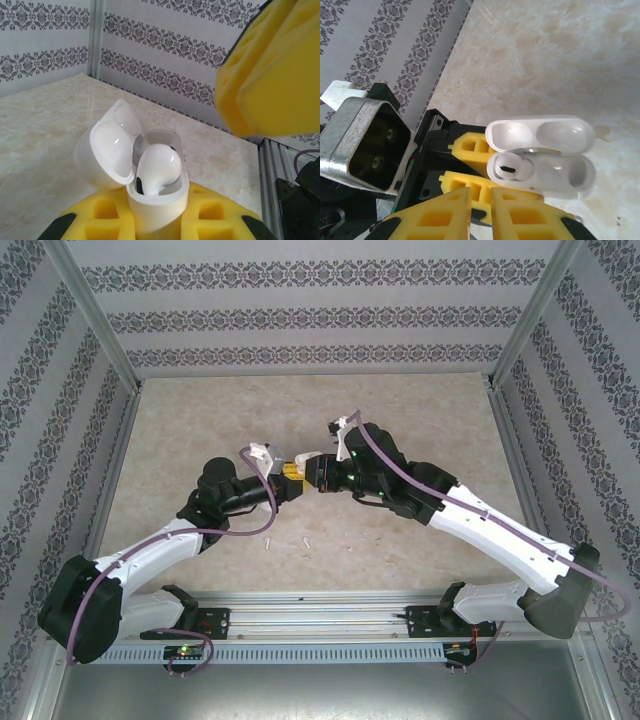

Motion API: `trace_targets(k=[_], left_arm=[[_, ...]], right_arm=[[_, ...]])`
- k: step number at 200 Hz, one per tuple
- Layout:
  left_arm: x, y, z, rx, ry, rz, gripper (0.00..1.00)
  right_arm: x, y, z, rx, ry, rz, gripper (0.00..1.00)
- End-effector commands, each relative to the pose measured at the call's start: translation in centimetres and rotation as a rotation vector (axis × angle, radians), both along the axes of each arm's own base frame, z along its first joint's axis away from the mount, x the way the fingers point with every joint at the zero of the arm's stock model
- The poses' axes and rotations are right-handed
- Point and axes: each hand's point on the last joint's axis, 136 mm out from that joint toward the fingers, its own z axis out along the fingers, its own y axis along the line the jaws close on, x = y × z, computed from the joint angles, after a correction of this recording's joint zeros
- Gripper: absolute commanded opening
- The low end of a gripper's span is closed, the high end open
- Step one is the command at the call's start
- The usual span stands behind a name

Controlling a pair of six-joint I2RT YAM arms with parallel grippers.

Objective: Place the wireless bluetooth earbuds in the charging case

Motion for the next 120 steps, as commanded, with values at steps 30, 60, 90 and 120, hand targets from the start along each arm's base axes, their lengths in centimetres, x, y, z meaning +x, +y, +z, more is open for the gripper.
trace_targets(k=[30,60,90,120], left_arm=[[-1.0,0.9,0.1,-0.021,0.003,-0.029,0.00],[-2.1,1.1,-0.3,0.009,-0.013,-0.057,0.00],[-2.4,1.2,-0.7,0.063,-0.021,-0.065,0.00],[-2.4,1.2,-0.8,0.111,-0.022,-0.076,0.00]], right_arm=[[1.6,-5.5,-0.8,-0.147,0.043,-0.118,0.22],[3.0,-7.9,-4.2,-0.205,0.158,-0.170,0.25],[5.2,-10.4,-8.7,-0.314,0.247,-0.211,0.26],[7.5,-12.4,-12.6,-0.432,0.293,-0.248,0.27]])
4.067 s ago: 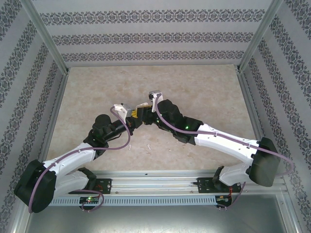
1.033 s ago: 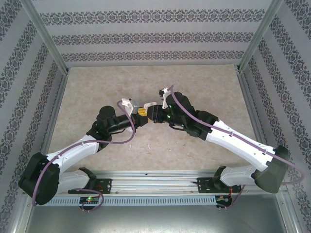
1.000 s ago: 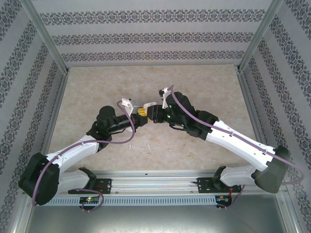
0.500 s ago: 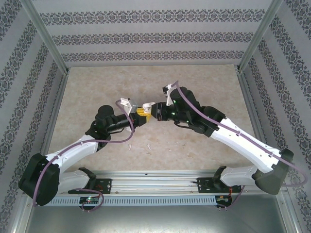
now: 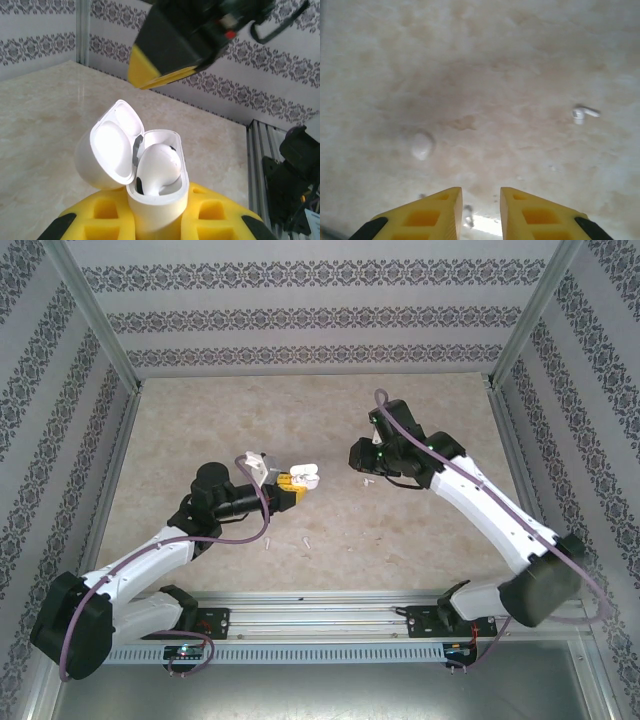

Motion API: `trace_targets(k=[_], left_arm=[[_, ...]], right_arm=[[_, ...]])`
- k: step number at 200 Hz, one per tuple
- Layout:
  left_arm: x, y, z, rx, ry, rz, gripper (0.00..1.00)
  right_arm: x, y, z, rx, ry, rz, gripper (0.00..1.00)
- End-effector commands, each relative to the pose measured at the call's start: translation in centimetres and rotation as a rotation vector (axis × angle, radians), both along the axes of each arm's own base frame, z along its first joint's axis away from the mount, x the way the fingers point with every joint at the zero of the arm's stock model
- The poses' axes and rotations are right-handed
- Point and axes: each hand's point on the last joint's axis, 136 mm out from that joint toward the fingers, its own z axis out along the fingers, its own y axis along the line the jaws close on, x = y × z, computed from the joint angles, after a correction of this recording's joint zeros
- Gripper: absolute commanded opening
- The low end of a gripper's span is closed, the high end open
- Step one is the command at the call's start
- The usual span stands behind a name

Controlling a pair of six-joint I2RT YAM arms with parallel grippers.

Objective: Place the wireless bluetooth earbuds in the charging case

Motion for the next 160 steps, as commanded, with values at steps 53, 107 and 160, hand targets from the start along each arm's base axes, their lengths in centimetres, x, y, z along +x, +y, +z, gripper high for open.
trace_targets(k=[53,107,160], left_arm=[[0.2,0.3,-0.4,0.106,-0.060,-0.027,0.00],[1.3,0.0,-0.1,0.088,-0.054,0.005,0.00],[2.4,0.1,-0.2,0.054,-0.035,0.053,0.00]], right_arm=[[4.8,-2.5,-9.8,-0.250,0.247,0.110,0.31],[8.5,-3.8,-13.8,-0.076,0.381,0.108,0.36],[9.8,-5.3,-16.7,-0.031,0.416,0.083,0.38]])
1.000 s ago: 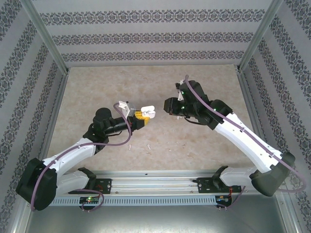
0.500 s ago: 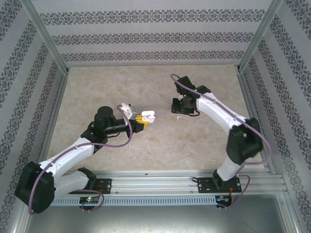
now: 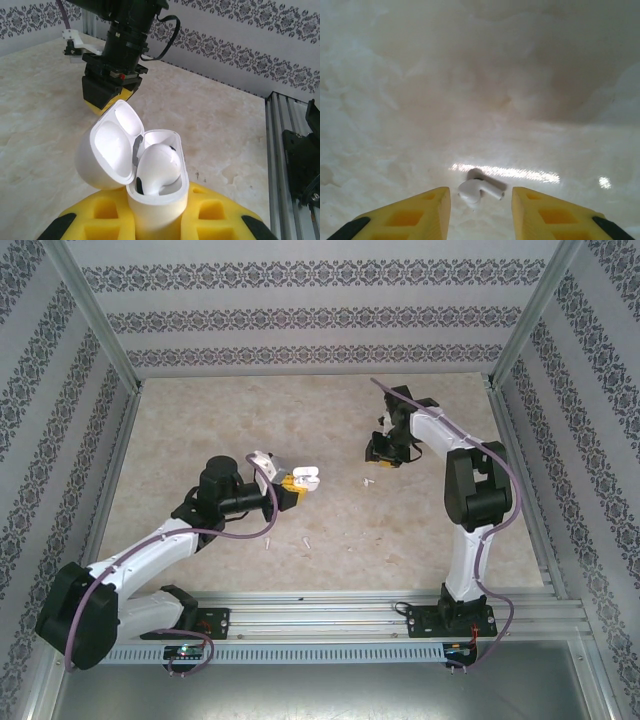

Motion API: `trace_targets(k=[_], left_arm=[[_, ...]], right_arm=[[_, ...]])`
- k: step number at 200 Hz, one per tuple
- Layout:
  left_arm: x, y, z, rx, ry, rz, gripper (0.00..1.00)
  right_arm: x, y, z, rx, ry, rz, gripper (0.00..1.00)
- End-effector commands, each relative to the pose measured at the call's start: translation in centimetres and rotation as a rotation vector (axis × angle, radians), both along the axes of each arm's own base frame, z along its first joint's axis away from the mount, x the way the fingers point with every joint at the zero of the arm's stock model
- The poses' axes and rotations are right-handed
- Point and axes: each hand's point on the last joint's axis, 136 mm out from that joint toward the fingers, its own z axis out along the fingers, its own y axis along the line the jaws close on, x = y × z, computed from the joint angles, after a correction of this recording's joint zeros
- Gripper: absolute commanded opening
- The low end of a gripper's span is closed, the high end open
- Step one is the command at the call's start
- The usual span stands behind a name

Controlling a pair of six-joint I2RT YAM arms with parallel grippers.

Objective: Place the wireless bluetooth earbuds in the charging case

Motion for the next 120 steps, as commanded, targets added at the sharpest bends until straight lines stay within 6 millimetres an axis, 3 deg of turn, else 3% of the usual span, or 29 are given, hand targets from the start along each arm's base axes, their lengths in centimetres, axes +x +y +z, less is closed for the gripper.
trace_targets(k=[1,64,120], left_arm=[[1.0,0.1,2.2,-0.056,-0.056,0.034,0.00],[0.4,1.1,1.1,-0.069,-0.038,0.088,0.00],[0.1,1.4,0.9,-0.051,-0.044,0.093,0.00]], right_arm=[[0.1,1.3,-0.8,0.056,0.015,0.049,0.38],[-2.2,1.9,-4.8,0.079,0.098,0.049,0.38],[-4.9,2.7,-4.6,0.073,0.099,0.047,0.39]])
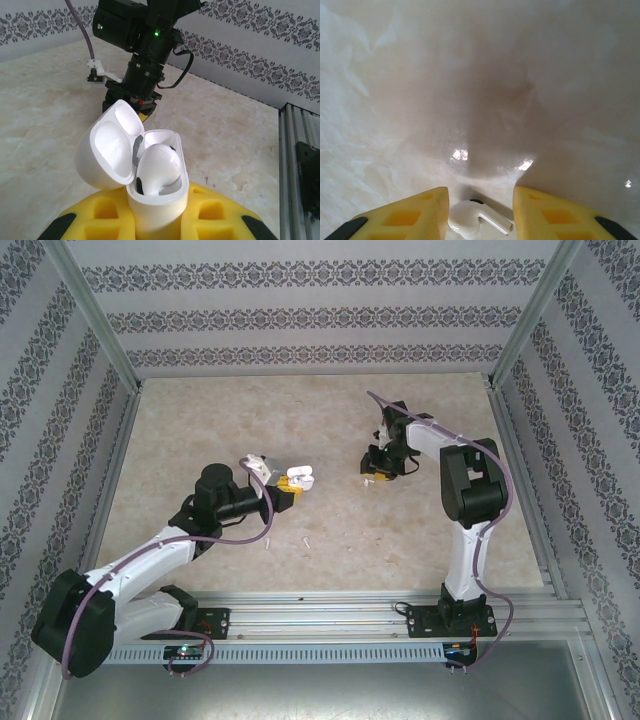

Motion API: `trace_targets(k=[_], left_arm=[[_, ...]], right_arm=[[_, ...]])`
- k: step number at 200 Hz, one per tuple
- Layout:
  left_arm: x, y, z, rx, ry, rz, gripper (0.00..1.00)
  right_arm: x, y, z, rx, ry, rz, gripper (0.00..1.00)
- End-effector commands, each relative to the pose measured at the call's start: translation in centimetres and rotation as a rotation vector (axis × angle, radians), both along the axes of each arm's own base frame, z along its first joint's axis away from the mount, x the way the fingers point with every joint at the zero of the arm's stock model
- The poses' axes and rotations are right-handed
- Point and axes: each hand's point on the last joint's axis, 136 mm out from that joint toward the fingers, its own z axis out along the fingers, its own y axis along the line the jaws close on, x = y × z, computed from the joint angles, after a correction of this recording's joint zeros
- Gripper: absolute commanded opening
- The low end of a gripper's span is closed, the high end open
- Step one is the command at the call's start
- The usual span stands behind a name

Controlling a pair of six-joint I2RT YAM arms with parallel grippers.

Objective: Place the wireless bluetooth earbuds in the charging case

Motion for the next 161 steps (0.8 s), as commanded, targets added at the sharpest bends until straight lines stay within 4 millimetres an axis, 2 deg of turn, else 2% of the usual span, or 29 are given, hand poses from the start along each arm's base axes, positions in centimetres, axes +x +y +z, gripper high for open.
trace_targets(k=[1,48,96,127,161], left_arm=[[0.1,0.3,1.2,-0.023,-0.041,0.013,0.00],[-0.2,0.5,0.6,-0.021,-0.029,0.018,0.00],[-0.2,0.5,0.5,-0.012,-0.030,0.012,0.00],[-0.2,0.3,0.7,-0.008,-0.034,0.005,0.00],[0.0,0.1,0.6,-0.002,-0.038,-0.004,0.00]], right_arm=[[-3.2,1.3,-0.7,-0.001,0.065,0.011,0.39],[-5.4,3.3,-1.2,-0.020,0.082,0.035,0.40],[-6.3,5.2,-0.7,-0.024,0.081,0.040,0.41],[-6.2,4.6,-0.3,-0.066,0.085,0.036,0.41],[-5.9,4.0,1.1,-0.075,0.064,-0.021,0.42]])
